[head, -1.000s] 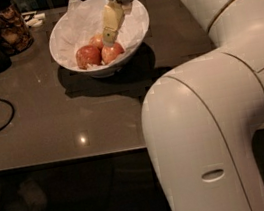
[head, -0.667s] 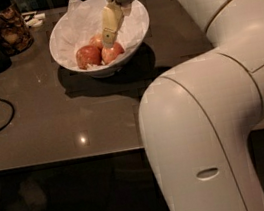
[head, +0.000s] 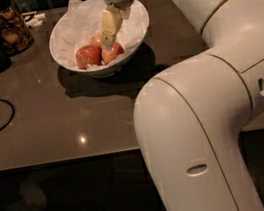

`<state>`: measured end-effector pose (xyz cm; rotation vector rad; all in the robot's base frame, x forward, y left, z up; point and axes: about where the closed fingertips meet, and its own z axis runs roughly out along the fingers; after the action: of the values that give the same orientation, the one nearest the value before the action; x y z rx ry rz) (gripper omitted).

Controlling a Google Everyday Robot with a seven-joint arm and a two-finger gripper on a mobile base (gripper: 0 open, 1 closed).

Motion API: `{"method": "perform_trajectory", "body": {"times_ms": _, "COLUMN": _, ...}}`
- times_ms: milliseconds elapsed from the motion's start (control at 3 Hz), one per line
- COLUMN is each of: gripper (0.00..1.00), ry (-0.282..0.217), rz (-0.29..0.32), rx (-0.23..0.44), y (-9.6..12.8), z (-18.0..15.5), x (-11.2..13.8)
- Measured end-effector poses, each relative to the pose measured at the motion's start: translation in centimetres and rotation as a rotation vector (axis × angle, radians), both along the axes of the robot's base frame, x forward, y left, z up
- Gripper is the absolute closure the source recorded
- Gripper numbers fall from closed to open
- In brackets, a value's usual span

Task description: Pick apple from white bowl

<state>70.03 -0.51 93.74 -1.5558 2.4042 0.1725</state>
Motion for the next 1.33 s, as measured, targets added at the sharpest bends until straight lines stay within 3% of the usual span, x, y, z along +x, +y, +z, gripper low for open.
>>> {"method": "perform_trajectory", "body": {"times_ms": 1333, "gripper": 0.15, "ry": 0.046, "rz": 0.001, "rx": 0.020, "y": 0.8, "z": -2.0, "x": 0.6}}
